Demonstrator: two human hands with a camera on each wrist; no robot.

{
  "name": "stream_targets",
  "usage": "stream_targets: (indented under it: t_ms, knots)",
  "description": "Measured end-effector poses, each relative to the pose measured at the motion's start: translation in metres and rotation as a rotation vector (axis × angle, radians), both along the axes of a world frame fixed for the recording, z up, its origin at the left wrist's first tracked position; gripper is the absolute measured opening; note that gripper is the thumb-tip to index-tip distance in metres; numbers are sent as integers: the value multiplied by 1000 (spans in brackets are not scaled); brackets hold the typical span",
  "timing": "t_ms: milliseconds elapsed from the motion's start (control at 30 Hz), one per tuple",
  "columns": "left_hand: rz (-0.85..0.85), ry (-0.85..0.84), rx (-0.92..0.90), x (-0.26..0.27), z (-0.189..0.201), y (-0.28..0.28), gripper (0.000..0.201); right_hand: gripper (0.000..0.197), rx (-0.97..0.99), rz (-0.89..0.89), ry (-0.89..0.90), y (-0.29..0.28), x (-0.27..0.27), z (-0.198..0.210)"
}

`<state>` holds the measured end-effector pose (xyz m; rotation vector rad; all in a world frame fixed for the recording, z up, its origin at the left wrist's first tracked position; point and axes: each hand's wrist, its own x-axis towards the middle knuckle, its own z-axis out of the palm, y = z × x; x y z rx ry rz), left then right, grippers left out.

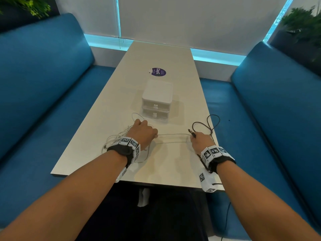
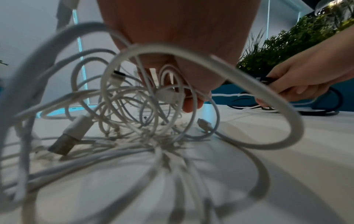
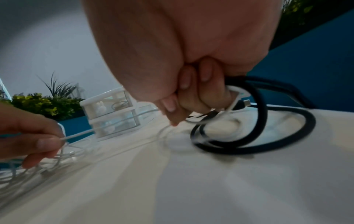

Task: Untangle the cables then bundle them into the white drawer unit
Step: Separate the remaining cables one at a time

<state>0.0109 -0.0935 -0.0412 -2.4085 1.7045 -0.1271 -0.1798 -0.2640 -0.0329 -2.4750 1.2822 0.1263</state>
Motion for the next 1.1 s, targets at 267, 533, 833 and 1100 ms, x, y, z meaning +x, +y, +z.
stream_targets:
  t_ms: [267, 533, 833, 1100]
  knots:
    - [31, 22, -44, -17, 3, -10, 29, 36, 34, -39, -297, 21, 22, 7]
    - [-58, 131, -99, -24, 7, -14, 21, 23, 257, 286, -336, 54, 42, -5]
    - [-45, 16, 27, -9, 5, -6, 16, 19, 28, 192, -106, 35, 21, -9]
    - [-25, 112, -74, -9, 5, -5, 21, 27, -50, -47, -72, 13, 1, -6]
